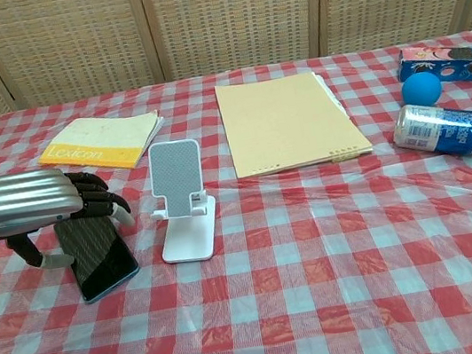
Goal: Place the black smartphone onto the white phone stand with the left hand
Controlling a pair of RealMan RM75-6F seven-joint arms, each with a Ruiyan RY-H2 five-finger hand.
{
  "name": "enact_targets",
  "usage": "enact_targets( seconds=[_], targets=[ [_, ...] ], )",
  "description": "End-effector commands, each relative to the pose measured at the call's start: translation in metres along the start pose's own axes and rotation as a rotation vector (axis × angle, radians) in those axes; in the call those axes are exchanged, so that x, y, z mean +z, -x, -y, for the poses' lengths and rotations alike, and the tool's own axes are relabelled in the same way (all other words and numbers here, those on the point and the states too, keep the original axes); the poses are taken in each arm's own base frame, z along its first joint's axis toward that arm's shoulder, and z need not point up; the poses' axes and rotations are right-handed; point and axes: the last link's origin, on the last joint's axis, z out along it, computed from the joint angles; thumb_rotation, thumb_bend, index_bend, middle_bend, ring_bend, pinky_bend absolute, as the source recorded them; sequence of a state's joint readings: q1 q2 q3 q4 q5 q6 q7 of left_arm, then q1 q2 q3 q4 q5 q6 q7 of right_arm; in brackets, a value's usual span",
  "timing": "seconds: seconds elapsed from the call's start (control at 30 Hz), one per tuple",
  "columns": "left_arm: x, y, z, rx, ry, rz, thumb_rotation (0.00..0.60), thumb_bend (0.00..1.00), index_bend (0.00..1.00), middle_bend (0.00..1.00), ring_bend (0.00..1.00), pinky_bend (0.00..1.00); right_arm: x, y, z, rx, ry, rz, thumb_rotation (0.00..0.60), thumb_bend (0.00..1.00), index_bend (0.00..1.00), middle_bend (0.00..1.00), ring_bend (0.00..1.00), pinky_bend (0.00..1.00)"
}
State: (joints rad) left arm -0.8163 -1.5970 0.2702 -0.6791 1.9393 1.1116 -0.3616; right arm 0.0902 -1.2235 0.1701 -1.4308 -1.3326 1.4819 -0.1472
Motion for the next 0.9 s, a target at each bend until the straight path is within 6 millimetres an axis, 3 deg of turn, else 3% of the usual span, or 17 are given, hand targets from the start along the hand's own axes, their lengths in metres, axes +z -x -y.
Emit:
enact_targets(
  seconds=[0.03, 0.4, 0.9],
  targets=[
    [0.0005, 0.0005, -0.0004, 0.000, 0.000, 0.009, 0.600, 0.27, 0.19, 0.18, 0.22, 0.14, -0.0001, -0.0003, -0.0003, 0.000, 0.001, 0.000, 0.600, 0.00, 0.04, 0.00, 0.00, 0.00],
    [-0.0070, -0.0046, 0.0048, 0.009, -0.004, -0.004, 0.600, 0.27, 0.19, 0.18, 0.22, 0.15, -0.0001, -0.0006, -0.0005, 0.000, 0.002, -0.002, 0.600, 0.00, 0.04, 0.00, 0.00, 0.00],
    [0.0012, -0.0022, -0.0016, 0.022, 0.019, 0.029, 0.600, 0.27, 0.19, 0.18, 0.22, 0.15, -0.0005, -0.0006, -0.0010, -0.002, 0.007, -0.001, 0.600, 0.00, 0.04, 0.00, 0.00, 0.00]
  ],
)
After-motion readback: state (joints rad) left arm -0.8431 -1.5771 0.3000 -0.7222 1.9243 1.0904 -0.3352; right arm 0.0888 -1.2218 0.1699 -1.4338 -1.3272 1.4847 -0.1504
